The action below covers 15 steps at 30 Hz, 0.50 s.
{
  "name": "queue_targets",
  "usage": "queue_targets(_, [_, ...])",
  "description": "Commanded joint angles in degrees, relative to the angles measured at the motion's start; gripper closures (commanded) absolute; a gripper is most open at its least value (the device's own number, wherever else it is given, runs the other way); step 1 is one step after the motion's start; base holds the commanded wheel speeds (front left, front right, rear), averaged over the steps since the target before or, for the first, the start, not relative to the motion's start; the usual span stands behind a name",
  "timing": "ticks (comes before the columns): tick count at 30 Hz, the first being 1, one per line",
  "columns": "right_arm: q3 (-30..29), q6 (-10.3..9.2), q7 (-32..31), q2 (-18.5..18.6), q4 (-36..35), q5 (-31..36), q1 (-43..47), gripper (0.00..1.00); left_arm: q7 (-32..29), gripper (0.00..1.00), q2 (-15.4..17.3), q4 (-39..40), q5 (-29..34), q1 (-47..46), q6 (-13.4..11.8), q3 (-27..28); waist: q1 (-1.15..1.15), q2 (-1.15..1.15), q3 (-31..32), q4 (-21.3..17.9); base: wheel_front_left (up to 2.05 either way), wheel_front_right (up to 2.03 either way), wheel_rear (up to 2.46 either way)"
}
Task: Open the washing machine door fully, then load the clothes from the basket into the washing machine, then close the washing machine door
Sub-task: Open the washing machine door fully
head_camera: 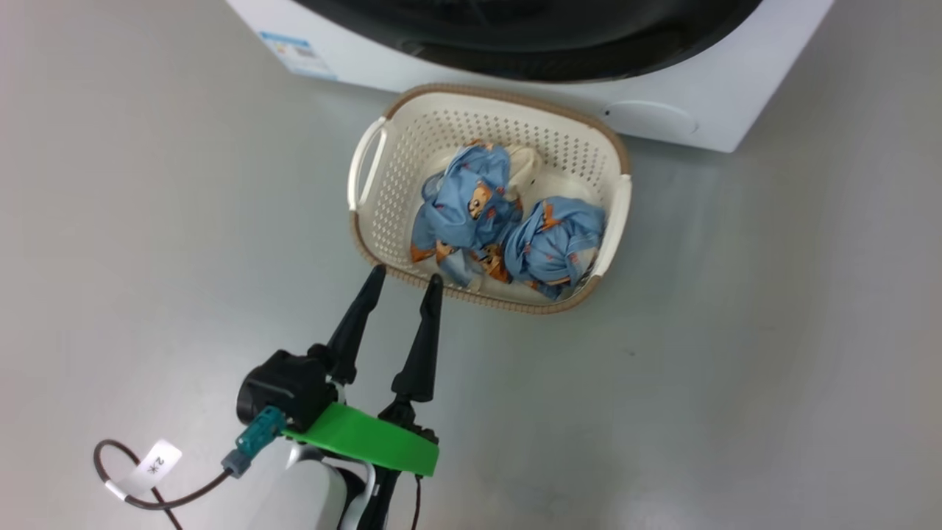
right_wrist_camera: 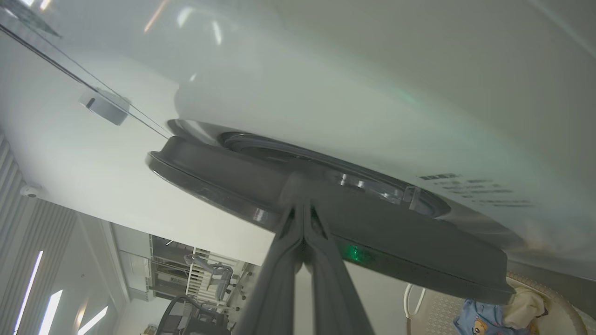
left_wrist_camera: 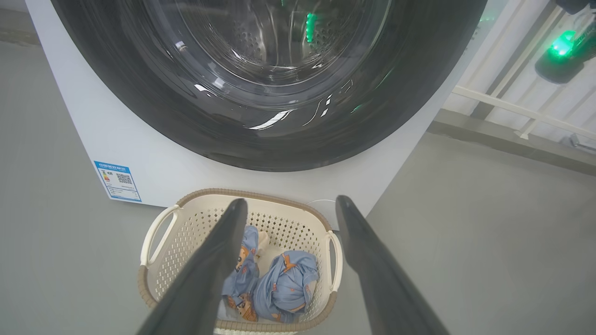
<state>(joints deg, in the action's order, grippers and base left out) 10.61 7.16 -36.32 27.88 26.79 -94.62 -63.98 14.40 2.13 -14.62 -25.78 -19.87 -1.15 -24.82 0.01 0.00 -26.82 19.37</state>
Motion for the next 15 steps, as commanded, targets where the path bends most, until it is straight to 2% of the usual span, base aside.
queue_targets(1, [0.13, 0.33, -0.36, 0.24, -1.03, 1.36, -1.64, 1.0, 0.6, 0.0, 0.75, 1.94, -0.51, -0.86, -0.64, 1.06, -0.01, 0.0, -2.09, 1.97, 0.0, 0.0, 0.0])
queue_targets(15, [1.61, 0.33, -1.54, -0.08, 1.37, 4.67, -7.42, 1.0, 0.6, 0.0, 0.75, 4.22, -2.81, -1.96, -2.23, -1.86, -0.01, 0.0, -4.71, 4.5, 0.0, 0.0, 0.0])
